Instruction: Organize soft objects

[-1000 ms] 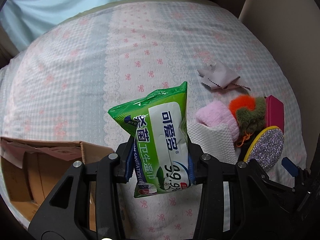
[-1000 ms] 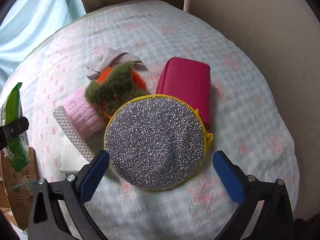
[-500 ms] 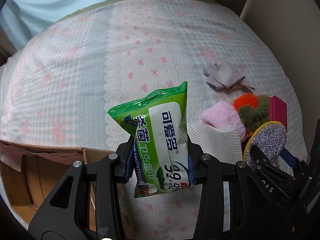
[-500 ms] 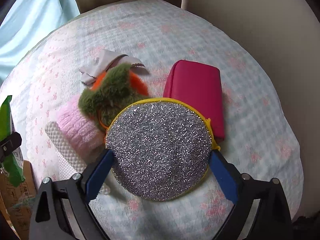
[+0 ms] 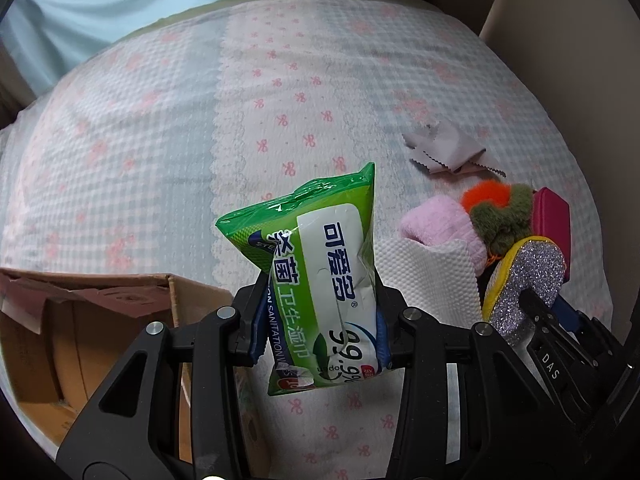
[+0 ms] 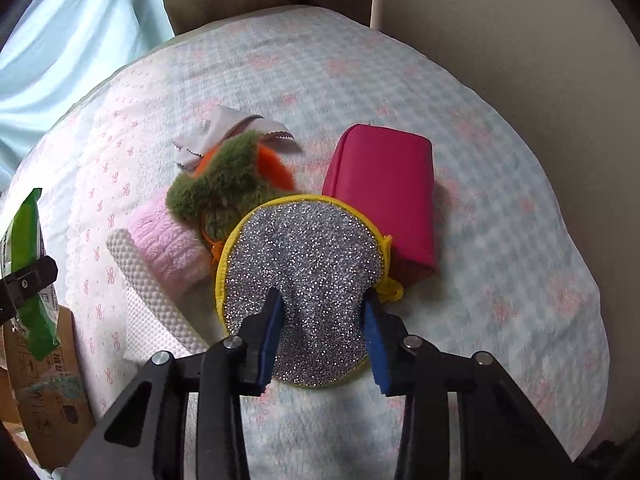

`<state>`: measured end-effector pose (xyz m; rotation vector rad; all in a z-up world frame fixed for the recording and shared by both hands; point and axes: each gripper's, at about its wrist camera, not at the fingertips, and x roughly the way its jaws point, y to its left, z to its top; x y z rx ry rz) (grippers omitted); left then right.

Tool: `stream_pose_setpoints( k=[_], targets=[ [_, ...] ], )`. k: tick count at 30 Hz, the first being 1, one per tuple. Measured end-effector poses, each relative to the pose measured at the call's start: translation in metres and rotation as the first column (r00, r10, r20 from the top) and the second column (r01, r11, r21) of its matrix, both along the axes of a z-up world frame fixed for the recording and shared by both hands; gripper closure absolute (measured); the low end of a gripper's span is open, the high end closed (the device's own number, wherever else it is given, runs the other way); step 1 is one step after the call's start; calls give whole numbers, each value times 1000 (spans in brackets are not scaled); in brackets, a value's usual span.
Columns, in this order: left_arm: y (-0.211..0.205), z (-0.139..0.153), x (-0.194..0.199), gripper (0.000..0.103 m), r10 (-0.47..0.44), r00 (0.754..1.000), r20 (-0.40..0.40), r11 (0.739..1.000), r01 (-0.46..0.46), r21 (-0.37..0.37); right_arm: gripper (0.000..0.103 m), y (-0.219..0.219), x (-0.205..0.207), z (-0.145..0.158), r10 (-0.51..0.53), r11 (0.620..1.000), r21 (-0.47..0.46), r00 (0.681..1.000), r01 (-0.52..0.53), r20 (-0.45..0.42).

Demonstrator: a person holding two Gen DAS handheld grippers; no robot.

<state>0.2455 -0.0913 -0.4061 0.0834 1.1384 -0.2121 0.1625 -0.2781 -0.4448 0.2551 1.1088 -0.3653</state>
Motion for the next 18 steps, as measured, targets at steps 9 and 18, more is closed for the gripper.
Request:
stream_pose_setpoints(
  k=[9,18],
  targets=[
    [0,11,-14,66,3,1000,27,1000,-3,0,95,0,-14,11,32,998,46,998,-35,58],
    [5,33,-34,66,22,997,72,1000,-21,-10,102,-2,-27,29,48,997,60,992,-55,114]
  ],
)
